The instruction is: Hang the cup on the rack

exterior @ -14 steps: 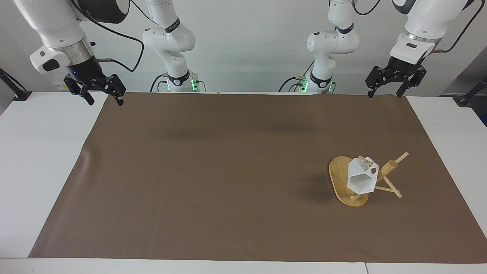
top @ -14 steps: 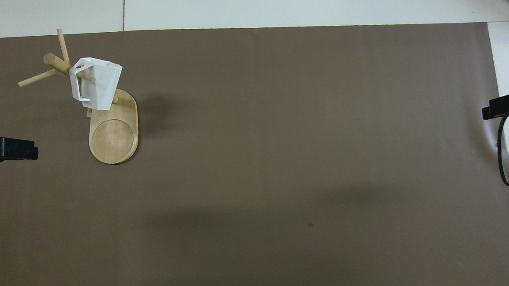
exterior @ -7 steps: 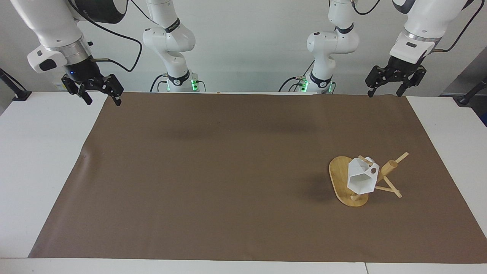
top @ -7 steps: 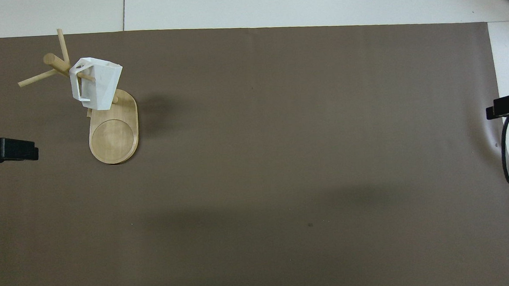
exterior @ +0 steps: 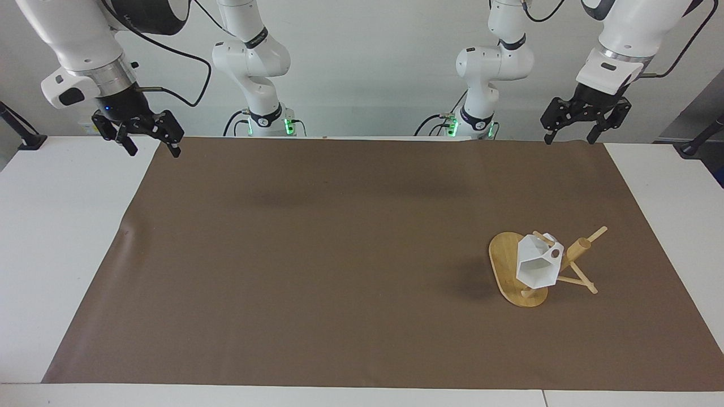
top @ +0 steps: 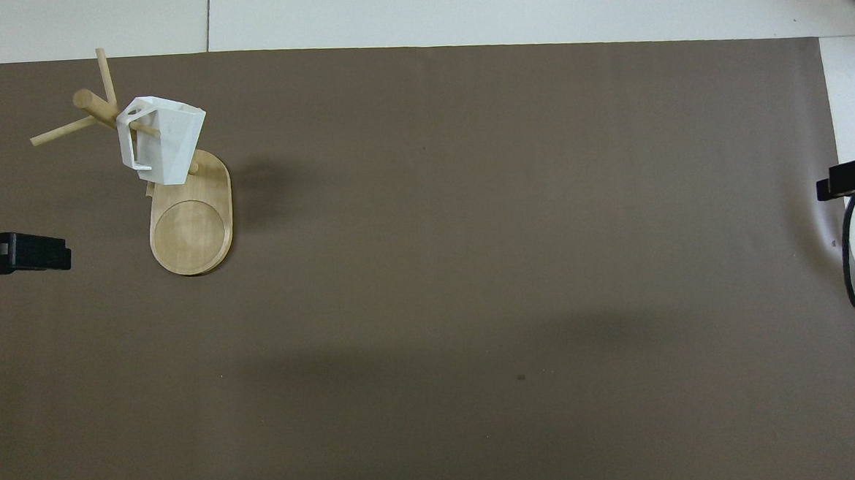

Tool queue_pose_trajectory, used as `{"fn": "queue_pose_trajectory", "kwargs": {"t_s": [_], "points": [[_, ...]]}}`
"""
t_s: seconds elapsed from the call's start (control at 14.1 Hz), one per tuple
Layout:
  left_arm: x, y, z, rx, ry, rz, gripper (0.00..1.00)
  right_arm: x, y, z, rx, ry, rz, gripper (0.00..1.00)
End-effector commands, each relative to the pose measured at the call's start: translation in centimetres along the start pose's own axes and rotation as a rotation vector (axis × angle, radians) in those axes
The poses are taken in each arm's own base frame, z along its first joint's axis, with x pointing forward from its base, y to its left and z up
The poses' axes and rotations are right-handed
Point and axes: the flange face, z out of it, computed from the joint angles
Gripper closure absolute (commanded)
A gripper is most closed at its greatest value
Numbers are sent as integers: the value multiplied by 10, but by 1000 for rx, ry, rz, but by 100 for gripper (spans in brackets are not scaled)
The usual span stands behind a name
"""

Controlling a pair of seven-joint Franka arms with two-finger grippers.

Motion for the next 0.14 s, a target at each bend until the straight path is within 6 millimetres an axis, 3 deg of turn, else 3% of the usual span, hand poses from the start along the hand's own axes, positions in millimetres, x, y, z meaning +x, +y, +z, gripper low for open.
{"fn": "queue_pose_trajectory", "kwargs": {"t_s": [0.0,0.07], "points": [[-8,-1,0,3,-4,4,0,-4,-2,0,3,-3,9,0],[-8,0,0,5,-4,7,0,-4,-2,0,3,-3,9,0]]}}
